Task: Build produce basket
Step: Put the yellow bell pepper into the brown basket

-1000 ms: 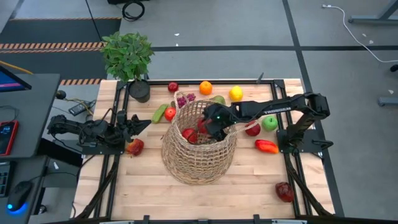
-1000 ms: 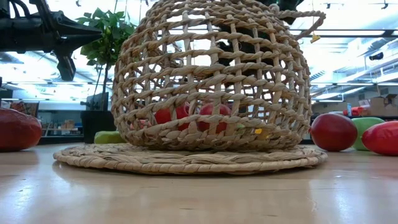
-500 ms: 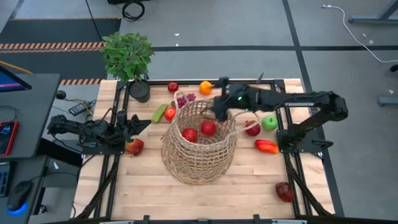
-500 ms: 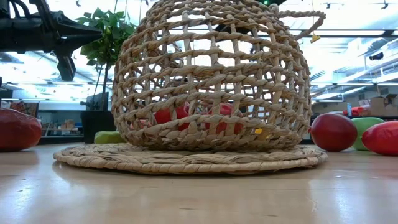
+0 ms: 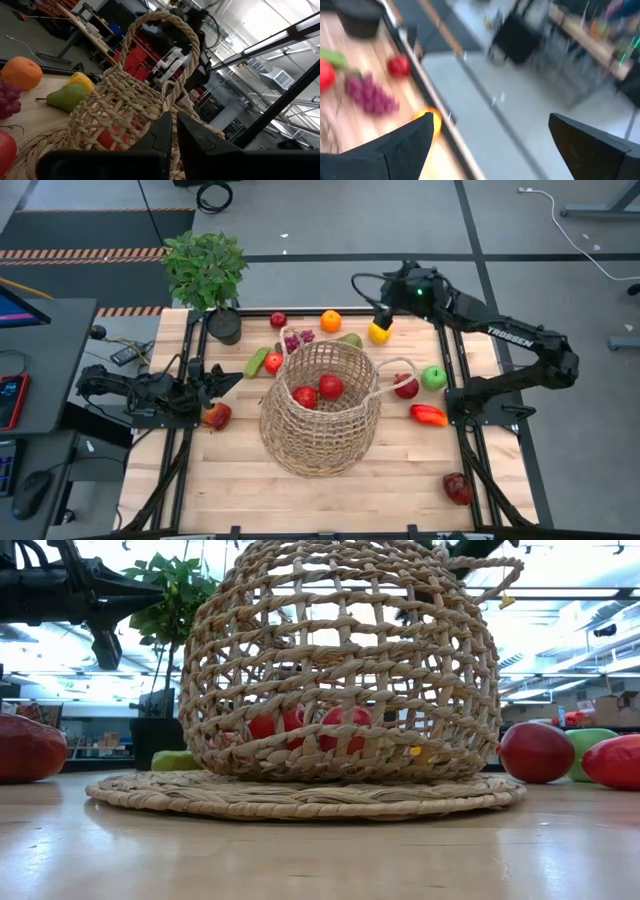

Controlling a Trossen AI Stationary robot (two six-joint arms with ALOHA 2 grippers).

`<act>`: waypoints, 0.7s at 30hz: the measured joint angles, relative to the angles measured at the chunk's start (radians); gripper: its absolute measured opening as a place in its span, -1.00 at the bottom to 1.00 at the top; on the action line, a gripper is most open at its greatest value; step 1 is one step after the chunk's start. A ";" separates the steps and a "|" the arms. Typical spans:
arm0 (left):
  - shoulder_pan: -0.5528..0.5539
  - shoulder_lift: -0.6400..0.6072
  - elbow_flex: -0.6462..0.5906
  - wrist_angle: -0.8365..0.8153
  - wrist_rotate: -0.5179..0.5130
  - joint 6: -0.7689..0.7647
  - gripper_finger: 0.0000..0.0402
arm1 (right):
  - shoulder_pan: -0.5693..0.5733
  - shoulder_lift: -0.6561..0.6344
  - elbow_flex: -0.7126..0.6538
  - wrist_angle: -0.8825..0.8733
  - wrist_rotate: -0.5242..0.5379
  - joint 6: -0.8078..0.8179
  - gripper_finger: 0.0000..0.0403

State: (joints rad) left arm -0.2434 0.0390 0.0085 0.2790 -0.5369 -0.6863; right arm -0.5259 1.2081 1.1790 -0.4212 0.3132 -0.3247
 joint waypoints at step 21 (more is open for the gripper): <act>0.000 0.000 0.000 0.000 0.000 0.000 -0.84 | -0.248 0.405 0.000 -0.178 -0.230 0.387 0.98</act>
State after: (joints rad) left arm -0.2432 0.0388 0.0086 0.2790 -0.5369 -0.6862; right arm -0.7737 1.6131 1.1786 -0.5989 0.0829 0.0619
